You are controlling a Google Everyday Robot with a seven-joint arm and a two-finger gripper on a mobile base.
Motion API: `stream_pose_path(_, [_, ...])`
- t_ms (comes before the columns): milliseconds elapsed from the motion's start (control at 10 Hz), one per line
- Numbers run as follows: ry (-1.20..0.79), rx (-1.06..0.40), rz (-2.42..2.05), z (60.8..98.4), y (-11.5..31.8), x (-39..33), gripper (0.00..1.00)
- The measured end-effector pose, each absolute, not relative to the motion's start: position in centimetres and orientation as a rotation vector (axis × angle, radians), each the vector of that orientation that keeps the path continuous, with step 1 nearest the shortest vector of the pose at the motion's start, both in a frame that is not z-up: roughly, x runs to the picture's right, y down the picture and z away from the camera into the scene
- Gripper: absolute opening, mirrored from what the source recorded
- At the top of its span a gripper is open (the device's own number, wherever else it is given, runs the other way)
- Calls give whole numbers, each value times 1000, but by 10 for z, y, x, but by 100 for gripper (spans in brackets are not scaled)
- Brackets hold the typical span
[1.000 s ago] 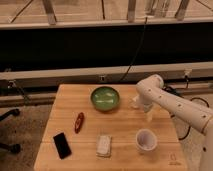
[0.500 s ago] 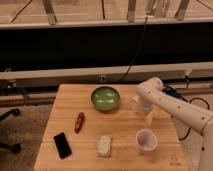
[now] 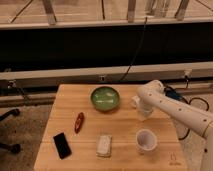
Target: Place the bottle in the ceramic bowl
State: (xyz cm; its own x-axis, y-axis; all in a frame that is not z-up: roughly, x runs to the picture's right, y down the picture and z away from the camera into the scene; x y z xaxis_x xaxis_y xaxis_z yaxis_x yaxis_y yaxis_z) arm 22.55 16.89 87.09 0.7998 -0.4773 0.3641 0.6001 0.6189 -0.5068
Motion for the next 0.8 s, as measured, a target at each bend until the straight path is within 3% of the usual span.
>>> stream_pose_path(100, [-201,-655,-625,871,169,225,14])
stream_pose_path(200, [-191,-662,-629,870,163,227,18])
stream_pose_path(800, [-163,-637,-649,884,81,225,75])
